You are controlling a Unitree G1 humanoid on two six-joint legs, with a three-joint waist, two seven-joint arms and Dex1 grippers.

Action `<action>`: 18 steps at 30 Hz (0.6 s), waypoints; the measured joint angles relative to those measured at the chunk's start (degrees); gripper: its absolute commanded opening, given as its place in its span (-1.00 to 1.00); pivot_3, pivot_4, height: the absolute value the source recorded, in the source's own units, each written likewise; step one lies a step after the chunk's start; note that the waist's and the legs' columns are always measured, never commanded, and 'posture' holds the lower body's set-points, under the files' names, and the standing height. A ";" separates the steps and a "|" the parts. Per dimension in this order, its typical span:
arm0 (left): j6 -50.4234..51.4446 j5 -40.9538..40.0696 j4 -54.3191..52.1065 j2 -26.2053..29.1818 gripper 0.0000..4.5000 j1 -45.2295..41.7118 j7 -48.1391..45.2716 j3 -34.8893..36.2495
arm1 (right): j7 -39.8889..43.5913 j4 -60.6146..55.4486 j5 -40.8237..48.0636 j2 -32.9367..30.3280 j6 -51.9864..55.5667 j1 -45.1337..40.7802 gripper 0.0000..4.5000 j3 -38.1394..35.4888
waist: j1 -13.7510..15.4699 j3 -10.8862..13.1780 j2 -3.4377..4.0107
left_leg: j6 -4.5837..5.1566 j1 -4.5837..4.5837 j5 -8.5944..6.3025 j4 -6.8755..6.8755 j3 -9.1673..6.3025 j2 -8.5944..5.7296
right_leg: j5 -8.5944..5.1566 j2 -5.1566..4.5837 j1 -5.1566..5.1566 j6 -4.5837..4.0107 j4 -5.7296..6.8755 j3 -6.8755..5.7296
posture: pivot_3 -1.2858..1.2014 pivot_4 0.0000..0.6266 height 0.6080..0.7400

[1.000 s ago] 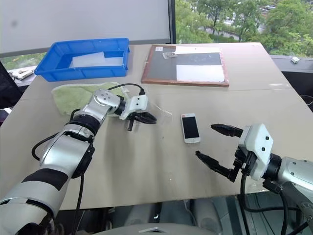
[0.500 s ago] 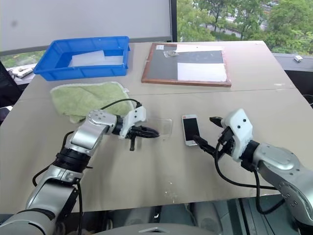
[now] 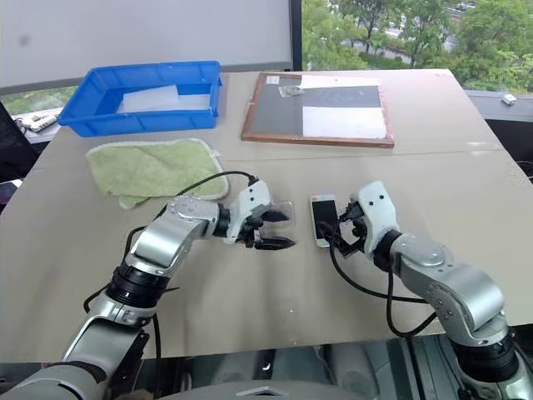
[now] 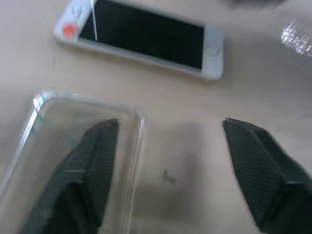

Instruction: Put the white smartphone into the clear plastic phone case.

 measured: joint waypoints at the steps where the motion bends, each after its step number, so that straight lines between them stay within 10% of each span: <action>1: 0.14 -1.35 -0.95 0.99 0.47 0.59 -0.23 1.23 | -0.62 1.21 -0.50 1.45 0.43 -0.37 1.00 0.26 | -0.36 0.00 0.01 | 0.00 0.02 0.00 -0.02 0.01 0.02 | 0.00 0.01 -0.01 0.00 0.01 0.02 | 0.03 -0.52 1.00; 18: -1.60 -21.61 -15.31 14.14 0.47 21.59 -2.55 24.58 | 2.48 15.44 -6.78 9.64 3.24 -8.90 1.00 2.53 | -1.88 -0.03 -0.06 | 0.00 0.29 0.00 -0.09 0.06 0.24 | -0.13 0.13 -0.10 -0.17 0.09 0.33 | 0.03 -0.52 1.00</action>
